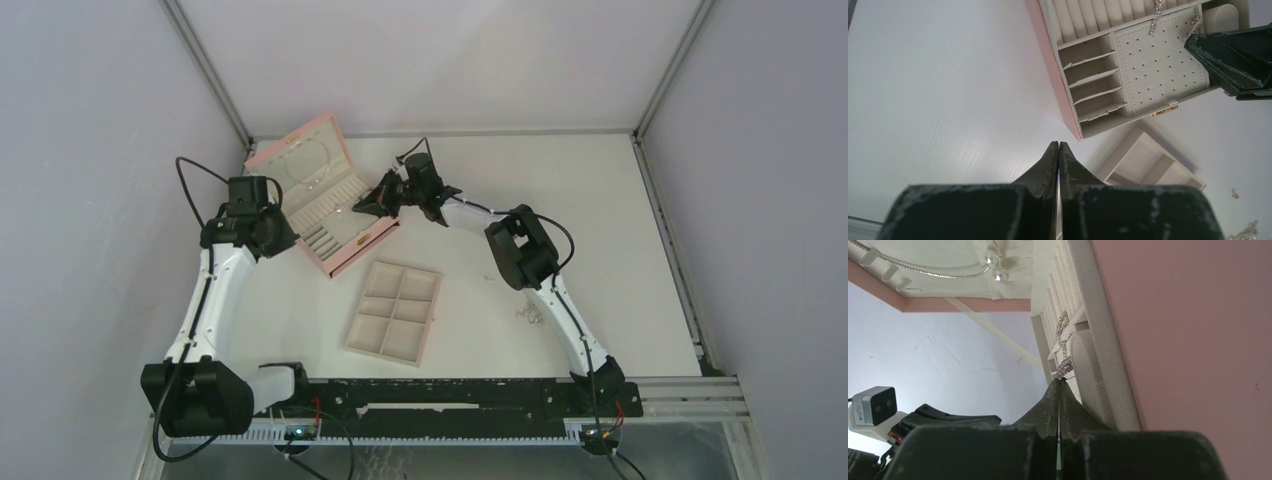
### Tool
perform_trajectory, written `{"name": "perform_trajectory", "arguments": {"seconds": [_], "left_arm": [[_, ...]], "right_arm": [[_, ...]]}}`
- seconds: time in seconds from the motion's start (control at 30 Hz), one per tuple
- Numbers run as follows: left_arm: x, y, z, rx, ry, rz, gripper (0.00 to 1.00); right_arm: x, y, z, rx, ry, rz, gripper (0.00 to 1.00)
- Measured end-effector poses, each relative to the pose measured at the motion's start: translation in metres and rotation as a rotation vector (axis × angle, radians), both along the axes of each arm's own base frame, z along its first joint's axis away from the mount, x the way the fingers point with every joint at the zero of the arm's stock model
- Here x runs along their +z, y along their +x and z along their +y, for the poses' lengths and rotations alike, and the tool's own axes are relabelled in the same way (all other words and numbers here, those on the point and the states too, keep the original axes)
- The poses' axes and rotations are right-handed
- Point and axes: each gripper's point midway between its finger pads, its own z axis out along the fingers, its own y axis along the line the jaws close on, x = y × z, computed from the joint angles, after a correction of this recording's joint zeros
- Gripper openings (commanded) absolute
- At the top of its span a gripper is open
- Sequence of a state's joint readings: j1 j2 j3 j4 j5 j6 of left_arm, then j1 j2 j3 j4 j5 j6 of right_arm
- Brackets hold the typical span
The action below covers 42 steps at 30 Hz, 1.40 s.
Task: Organize the mixed jewelry
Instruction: Place the jewelry in the jewelry box.
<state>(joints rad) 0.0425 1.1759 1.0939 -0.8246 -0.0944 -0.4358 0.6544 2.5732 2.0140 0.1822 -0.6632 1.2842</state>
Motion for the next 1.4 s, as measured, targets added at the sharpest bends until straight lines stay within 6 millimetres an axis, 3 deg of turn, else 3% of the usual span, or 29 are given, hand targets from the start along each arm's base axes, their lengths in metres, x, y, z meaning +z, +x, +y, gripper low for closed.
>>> {"name": "perform_trajectory", "arguments": {"seconds": [1.4], "left_arm": [[0.0001, -0.0001, 0.0012, 0.004, 0.006, 0.0, 0.04]], "right_arm": [[-0.0041, 0.005, -0.0001, -0.004, -0.036, 0.004, 0.0]]}}
